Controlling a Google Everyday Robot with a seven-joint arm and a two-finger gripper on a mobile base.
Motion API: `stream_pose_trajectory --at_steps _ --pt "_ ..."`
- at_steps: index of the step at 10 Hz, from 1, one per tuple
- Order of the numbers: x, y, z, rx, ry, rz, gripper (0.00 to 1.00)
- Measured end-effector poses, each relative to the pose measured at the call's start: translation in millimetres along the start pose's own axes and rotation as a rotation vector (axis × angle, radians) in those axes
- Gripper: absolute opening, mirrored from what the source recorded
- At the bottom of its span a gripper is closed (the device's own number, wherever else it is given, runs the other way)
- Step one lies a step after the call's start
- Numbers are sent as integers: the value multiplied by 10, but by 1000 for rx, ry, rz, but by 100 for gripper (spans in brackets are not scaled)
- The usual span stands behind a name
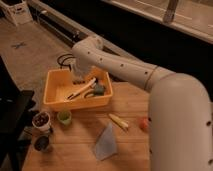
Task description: Place eraser in tray
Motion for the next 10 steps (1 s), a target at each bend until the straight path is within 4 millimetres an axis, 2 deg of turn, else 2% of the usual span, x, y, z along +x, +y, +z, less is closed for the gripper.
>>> stream_pose_trajectory --at_steps 1,7,8,10 --pt "-31 61 48 -4 4 -10 0" --pt "-29 1 70 -10 13 3 0" --pt "-20 -4 171 -33 22 1 0" --pt "-75 133 409 -81 37 -9 0"
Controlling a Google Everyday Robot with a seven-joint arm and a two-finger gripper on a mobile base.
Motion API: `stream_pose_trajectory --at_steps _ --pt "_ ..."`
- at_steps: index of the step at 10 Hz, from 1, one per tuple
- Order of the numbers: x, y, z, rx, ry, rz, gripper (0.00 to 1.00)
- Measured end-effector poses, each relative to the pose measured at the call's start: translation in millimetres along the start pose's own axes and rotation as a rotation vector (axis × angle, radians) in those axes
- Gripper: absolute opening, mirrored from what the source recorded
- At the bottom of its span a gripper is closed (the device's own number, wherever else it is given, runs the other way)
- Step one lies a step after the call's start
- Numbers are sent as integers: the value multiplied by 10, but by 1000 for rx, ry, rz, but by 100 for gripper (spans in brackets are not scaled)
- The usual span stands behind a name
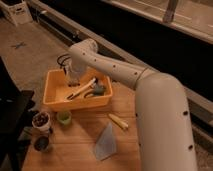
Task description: Place eraser in tray
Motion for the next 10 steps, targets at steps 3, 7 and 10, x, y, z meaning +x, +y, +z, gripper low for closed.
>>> stream_pose_trajectory --at_steps 3,7,10 --pt "-145 266 592 -82 53 -13 6" --pt "-213 459 1275 -166 110 -17 46" --pt "-379 317 1402 -149 91 28 71"
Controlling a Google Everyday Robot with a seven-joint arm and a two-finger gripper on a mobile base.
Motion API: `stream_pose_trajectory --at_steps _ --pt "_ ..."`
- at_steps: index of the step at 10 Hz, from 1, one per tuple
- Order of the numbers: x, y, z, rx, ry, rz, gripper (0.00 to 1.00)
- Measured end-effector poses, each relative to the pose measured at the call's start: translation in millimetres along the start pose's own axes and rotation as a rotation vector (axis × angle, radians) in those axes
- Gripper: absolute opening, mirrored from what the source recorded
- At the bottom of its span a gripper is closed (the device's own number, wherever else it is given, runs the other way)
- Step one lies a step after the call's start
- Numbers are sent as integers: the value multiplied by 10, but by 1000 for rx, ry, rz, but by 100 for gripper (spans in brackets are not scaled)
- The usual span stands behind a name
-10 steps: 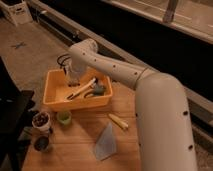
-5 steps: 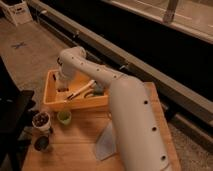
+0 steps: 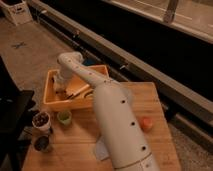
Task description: Place eraser in tray
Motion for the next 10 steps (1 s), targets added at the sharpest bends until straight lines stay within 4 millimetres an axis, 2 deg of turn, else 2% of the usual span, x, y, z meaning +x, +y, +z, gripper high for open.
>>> stream_pose_trajectory --at_steps 3,7,10 --pt "-43 -263 -126 44 -37 52 73" --pt "21 -292 -246 34 -59 64 73" --pt "17 -267 -238 31 -58 62 73"
